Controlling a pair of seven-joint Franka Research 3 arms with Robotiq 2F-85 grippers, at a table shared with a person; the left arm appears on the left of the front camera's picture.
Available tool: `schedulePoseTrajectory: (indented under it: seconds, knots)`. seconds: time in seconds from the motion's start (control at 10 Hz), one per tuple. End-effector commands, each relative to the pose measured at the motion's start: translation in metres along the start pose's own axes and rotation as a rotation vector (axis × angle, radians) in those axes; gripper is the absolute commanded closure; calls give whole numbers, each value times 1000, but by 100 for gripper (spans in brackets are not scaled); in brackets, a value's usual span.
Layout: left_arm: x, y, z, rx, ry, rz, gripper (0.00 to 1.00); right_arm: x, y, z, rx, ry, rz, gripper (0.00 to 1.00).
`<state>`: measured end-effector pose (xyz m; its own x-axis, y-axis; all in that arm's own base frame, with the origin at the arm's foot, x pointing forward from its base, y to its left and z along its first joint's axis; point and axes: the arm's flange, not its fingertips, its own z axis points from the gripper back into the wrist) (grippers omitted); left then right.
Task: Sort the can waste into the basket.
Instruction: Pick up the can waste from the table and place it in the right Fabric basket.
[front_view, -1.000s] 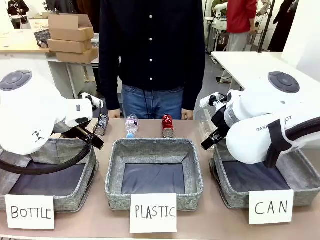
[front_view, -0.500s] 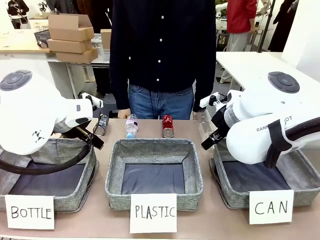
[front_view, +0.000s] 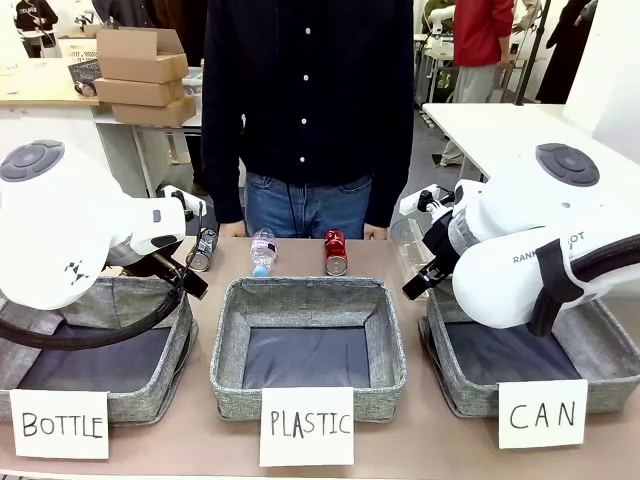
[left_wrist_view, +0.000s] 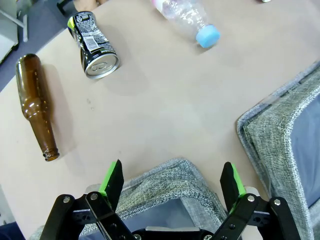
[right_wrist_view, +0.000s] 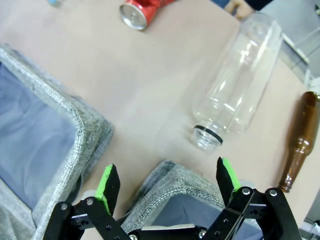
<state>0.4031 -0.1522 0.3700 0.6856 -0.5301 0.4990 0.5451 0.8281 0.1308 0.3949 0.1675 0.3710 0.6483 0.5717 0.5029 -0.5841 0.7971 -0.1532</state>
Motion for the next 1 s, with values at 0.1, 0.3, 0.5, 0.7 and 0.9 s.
schedulePoseTrajectory:
  seconds: [0.1, 0.3, 0.5, 0.7, 0.9]
  knots:
    - [9, -1, 84, -57, -59, 69, 0, 18, -12, 79, 66, -51, -111, 0]
    - [-19, -16, 155, -12, -4, 38, 0, 7, -2, 144, 171, 0, -154, 0]
    - [20, -6, 114, -28, -37, 41, 0, 16, -1, 107, 115, -30, -128, 0]
    - [13, -13, 161, -34, -38, 7, 0, 10, 5, 150, 148, -26, -120, 0]
    - [-5, 27, 172, -520, -132, 114, 0, -18, -17, 166, 587, -145, -438, 0]
